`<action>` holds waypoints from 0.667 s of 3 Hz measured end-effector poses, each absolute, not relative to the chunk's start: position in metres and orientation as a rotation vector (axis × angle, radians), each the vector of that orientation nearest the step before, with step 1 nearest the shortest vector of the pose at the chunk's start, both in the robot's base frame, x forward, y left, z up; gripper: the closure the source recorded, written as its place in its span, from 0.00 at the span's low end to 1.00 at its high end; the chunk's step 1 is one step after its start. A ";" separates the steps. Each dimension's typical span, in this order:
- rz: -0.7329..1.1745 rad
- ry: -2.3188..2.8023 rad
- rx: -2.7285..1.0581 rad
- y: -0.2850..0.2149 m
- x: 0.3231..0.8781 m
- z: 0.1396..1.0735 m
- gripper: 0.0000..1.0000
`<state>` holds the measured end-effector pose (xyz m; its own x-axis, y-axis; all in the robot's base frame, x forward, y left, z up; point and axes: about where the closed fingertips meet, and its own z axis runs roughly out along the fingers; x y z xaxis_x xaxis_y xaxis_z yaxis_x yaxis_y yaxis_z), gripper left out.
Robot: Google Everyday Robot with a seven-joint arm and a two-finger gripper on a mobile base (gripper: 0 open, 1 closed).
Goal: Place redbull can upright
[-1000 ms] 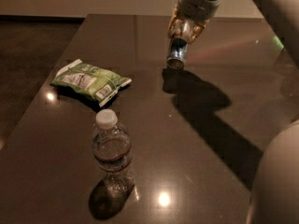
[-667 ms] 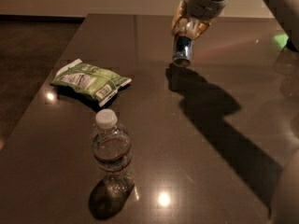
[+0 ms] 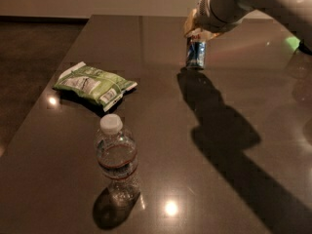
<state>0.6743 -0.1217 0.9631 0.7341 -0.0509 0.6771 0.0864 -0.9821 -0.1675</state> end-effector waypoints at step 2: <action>-1.245 -0.078 -2.583 -0.127 0.682 0.973 1.00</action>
Offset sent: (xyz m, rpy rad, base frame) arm 0.0116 0.0021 0.0251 0.1484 -0.2005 0.2077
